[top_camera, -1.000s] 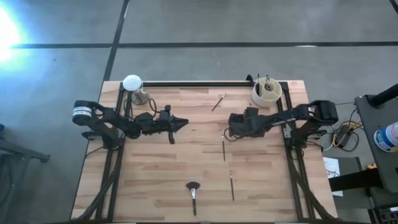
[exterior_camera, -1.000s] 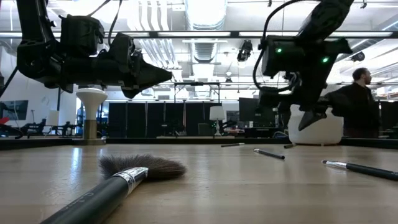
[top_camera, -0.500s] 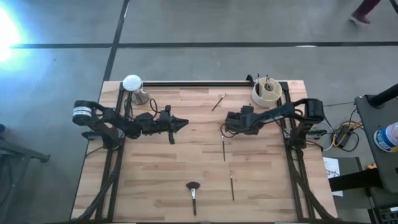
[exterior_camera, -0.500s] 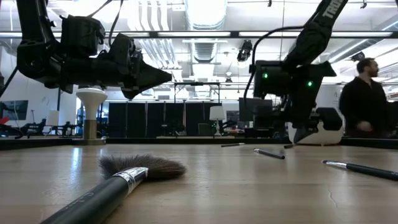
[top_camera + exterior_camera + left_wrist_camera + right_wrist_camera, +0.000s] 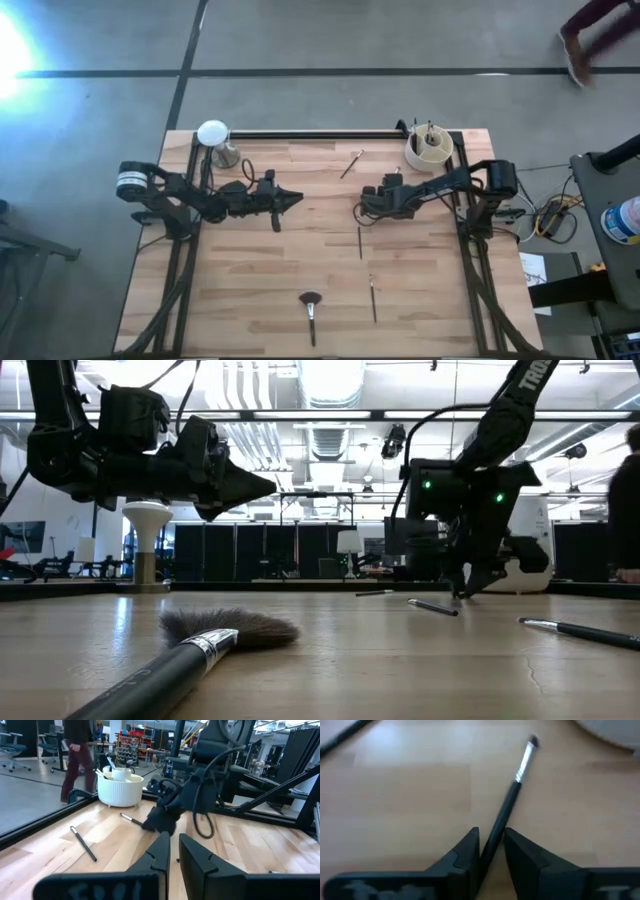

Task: Pick & Place Makeup Brushes
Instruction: Put the black foundation brush into the white makeup holder

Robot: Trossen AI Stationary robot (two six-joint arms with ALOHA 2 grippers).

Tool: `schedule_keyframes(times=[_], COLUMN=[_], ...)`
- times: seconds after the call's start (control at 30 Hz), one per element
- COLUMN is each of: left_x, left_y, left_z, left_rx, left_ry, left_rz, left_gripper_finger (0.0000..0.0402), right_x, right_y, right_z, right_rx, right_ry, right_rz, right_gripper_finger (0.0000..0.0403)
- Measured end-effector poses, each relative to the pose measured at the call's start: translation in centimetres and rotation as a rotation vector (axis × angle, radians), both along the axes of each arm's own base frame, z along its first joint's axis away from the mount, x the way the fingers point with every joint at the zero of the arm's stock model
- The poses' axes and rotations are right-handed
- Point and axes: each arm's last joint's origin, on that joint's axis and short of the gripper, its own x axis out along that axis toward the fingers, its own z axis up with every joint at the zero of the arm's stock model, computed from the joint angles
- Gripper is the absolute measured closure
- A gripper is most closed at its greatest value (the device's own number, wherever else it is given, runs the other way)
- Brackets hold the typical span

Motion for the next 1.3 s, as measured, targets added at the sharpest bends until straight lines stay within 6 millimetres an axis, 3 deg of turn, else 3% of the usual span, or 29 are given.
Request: schedule_keyframes(times=[0.27,0.57,0.83,1.0,1.3], left_x=[0.0,0.0,0.0,0.0,0.0], left_y=[0.0,0.0,0.0,0.0,0.0], left_z=[0.0,0.0,-0.1,-0.1,-0.1], left_rx=[0.0,0.0,-0.003,-0.006,-0.009], left_ry=[0.003,0.005,0.006,0.006,0.005], left_rz=[0.0,0.0,0.0,0.0,0.0], left_gripper_finger=[0.037,0.037,0.037,0.037,0.037], right_x=[-0.7,-2.0,-2.5,-2.5,-3.0], right_y=[1.9,5.3,7.5,7.6,6.5], right_z=[1.8,3.9,3.9,4.2,5.9], right_rx=[0.163,0.416,0.56,0.612,0.592], right_ry=[0.037,0.033,0.038,0.043,-0.003], right_rz=[0.125,0.233,0.248,0.28,0.284], right_gripper_finger=[0.0385,0.0385,0.0385,0.0358,0.0265])
